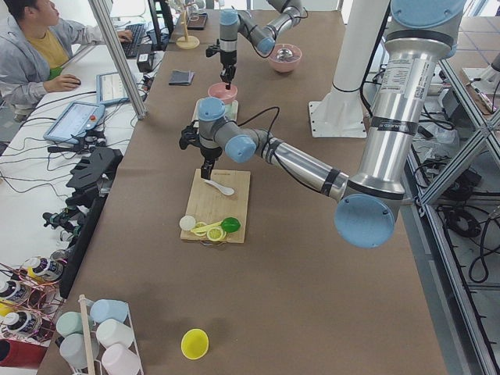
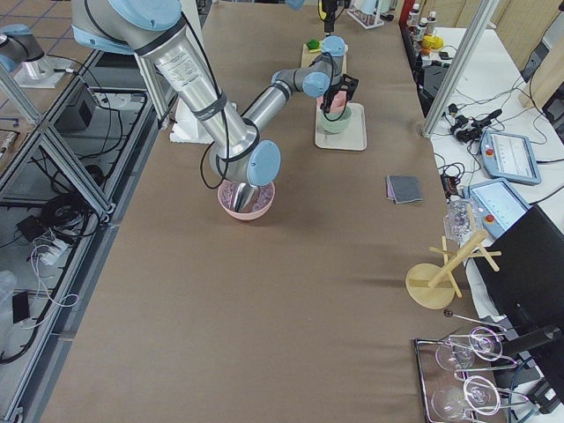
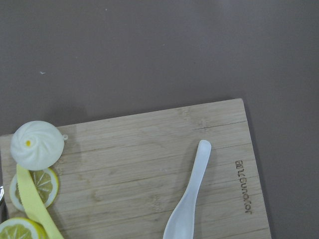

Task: Stack pink bowl on green and place spoon
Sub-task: 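Lower the pink bowl into the green bowl while the left gripper reaches the spoon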

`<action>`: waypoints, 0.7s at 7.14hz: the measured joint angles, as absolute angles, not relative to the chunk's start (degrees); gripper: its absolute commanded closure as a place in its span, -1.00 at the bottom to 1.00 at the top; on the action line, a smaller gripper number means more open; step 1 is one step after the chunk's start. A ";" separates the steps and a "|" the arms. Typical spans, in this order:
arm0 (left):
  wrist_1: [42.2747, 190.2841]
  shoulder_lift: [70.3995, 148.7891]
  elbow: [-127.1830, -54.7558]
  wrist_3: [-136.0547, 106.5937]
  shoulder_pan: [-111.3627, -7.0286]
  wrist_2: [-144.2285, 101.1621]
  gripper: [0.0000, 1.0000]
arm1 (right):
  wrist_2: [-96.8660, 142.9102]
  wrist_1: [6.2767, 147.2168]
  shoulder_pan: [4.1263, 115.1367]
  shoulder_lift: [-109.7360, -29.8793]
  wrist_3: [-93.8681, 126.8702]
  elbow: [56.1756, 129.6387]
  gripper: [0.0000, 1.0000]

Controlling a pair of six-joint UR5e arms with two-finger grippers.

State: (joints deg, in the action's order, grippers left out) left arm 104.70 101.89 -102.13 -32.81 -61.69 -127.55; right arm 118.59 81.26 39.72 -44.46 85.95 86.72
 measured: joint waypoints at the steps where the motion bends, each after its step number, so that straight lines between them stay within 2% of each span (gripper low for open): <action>1: 104.73 102.90 -101.25 -32.74 -60.80 -126.61 -0.91 | 117.80 80.94 39.29 -44.23 86.51 86.15 1.00; 2: 104.74 103.68 -100.36 -32.69 -58.60 -123.85 -0.86 | 117.25 80.03 39.12 -44.21 87.17 85.41 -0.98; 5: 104.77 104.75 -96.72 -29.57 -52.17 -118.13 -0.72 | 116.78 75.59 39.26 -44.33 90.69 84.31 -1.00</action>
